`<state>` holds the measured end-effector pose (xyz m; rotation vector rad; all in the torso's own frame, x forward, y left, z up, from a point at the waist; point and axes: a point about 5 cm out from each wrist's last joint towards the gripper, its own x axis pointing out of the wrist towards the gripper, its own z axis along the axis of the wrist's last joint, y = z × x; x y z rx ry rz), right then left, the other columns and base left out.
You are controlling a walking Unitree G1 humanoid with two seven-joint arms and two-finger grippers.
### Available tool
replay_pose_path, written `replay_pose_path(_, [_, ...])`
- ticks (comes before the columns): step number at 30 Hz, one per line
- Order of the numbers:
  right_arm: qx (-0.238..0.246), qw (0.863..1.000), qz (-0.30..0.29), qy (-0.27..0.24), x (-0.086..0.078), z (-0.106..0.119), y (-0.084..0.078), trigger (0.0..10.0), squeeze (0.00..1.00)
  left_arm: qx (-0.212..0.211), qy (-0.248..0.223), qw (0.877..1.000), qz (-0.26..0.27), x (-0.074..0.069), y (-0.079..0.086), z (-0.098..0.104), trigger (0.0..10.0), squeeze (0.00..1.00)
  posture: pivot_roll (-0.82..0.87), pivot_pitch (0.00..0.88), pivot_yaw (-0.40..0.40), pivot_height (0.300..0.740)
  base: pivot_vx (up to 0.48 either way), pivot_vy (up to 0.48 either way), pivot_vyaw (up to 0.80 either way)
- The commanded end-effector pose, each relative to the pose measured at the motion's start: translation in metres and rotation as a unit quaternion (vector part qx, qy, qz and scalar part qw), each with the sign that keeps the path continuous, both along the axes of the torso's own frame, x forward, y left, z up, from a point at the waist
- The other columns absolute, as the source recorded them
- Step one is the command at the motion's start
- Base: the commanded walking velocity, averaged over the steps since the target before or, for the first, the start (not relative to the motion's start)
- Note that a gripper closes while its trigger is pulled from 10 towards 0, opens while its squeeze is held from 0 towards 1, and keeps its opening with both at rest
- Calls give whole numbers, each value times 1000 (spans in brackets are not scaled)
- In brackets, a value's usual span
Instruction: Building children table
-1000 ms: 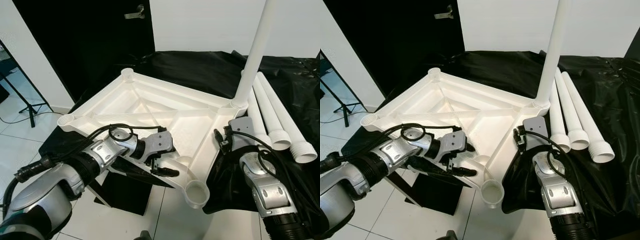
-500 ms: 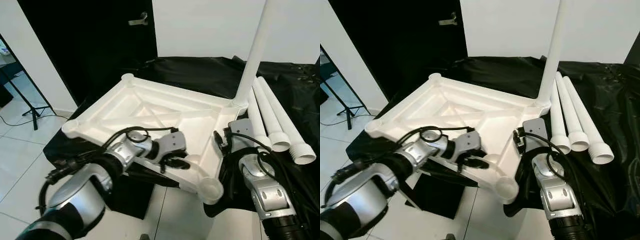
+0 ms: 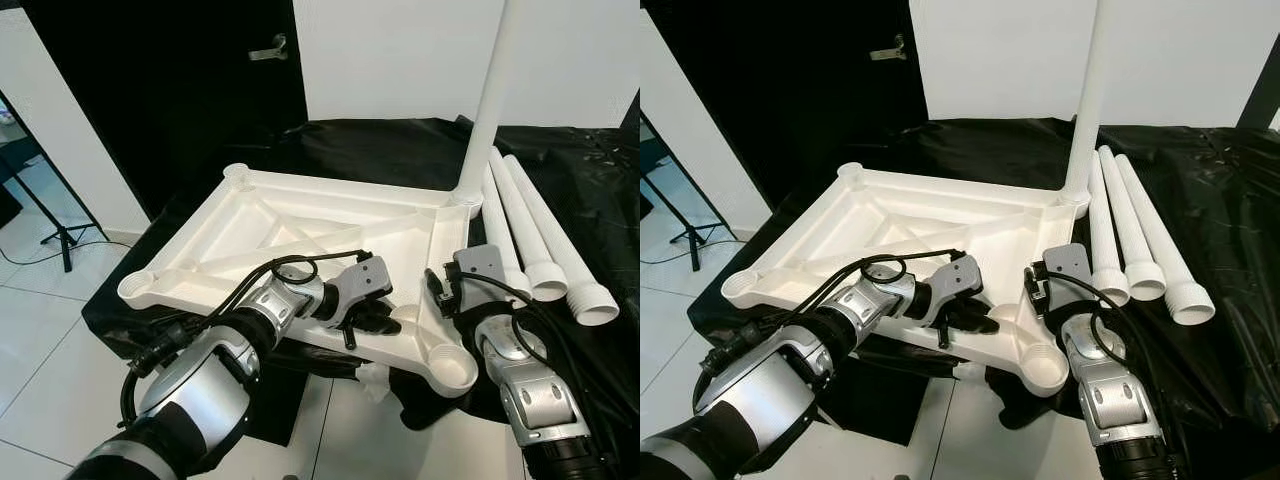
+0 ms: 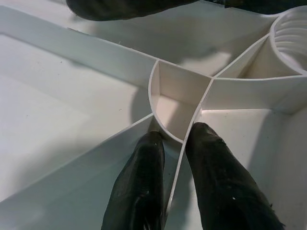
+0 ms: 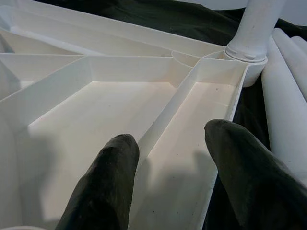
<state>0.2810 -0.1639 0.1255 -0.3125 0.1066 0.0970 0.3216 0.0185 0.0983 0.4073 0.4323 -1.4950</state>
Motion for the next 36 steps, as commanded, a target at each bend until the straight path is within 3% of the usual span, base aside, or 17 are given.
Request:
replay_pose_path(1, [3, 1000, 3, 3, 0, 0, 5, 10000, 0, 68, -35, 971, 225, 9, 28, -36, 1412, 0, 77, 0, 72, 740, 0, 0, 0])
replay_pose_path(6, [7, 1000, 5, 4, 0, -3, 8, 10000, 0, 37, -33, 948, 314, 21, 25, -26, 0, 0, 85, 0, 73, 740, 0, 0, 0])
replay_pose_path(13, [10, 1000, 3, 0, 2, -1, 8, 10000, 0, 40, -54, 940, 333, 25, 26, -23, 78, 0, 79, 0, 80, 740, 0, 0, 0])
replay_pose_path(14, [9, 1000, 2, 0, 2, -1, 8, 10000, 0, 42, -58, 941, 330, 25, 27, -24, 4824, 0, 79, 0, 80, 740, 0, 0, 0])
replay_pose_path(15, [9, 1000, 2, 0, 2, -1, 7, 10000, 0, 43, -60, 942, 328, 25, 28, -24, 4824, 0, 77, 0, 82, 740, 0, 0, 0])
replay_pose_path(16, [8, 1000, 1, 1, 2, -2, 7, 10000, 0, 42, -73, 947, 311, 24, 27, -23, 10000, 0, 75, 0, 83, 740, 0, 0, 0])
replay_pose_path(19, [7, 1000, 1, 1, 1, -2, 6, 10000, 0, 18, -84, 953, 290, 24, 24, -19, 10000, 0, 74, 0, 83, 740, 0, 0, 0])
replay_pose_path(20, [7, 1000, 0, 1, 1, -2, 6, 10000, 0, -4, -74, 955, 286, 23, 23, -17, 10000, 1000, 74, 0, 83, 740, 0, 0, 0])
replay_pose_path(25, [7, 1000, 0, 0, 1, -2, 6, 10000, 0, -52, -64, 964, 254, 19, 17, -13, 10000, 1000, 76, 0, 81, 740, 0, 0, 0])
replay_pose_path(26, [6, 1000, 1, 0, 2, -1, 6, 10000, 0, -72, -69, 967, 235, 16, 16, -12, 10000, 851, 79, 0, 80, 740, 0, 0, 0])
replay_pose_path(28, [6, 1000, 2, -1, 2, -1, 6, 10000, 0, -85, -72, 969, 223, 14, 15, -11, 10000, 851, 79, 0, 80, 740, 0, 0, 0])
replay_pose_path(29, [5, 1000, 2, -2, 2, 0, 6, 10000, 0, -115, -71, 969, 207, 12, 15, -7, 10000, 0, 81, 0, 78, 740, 0, 0, 0])
replay_pose_path(31, [5, 1000, 2, -4, 3, 1, 5, 10000, 0, -168, -66, 967, 181, 8, 17, 0, 10000, 0, 84, 0, 75, 740, 0, 0, 0])
replay_pose_path(32, [5, 1000, 2, -4, 3, 1, 5, 10000, 0, -168, -66, 967, 181, 8, 17, 0, 10000, 0, 84, 0, 75, 740, 0, 0, 0])
replay_pose_path(34, [5, 1000, 0, -8, 3, 2, 3, 10000, 0, -236, -59, 958, 152, 3, 19, 11, 10000, 0, 85, 0, 73, 740, 0, 0, 0])
replay_pose_path(35, [5, 1000, 0, -8, 3, 2, 3, 10000, 0, -236, -59, 958, 152, 3, 19, 11, 10000, 0, 85, 0, 73, 740, 0, 0, 0])
replay_pose_path(36, [6, 1000, -3, -12, 3, 4, 2, 10000, 0, -270, -56, 951, 140, 0, 20, 18, 10000, 0, 84, 0, 71, 740, 0, 0, 0])
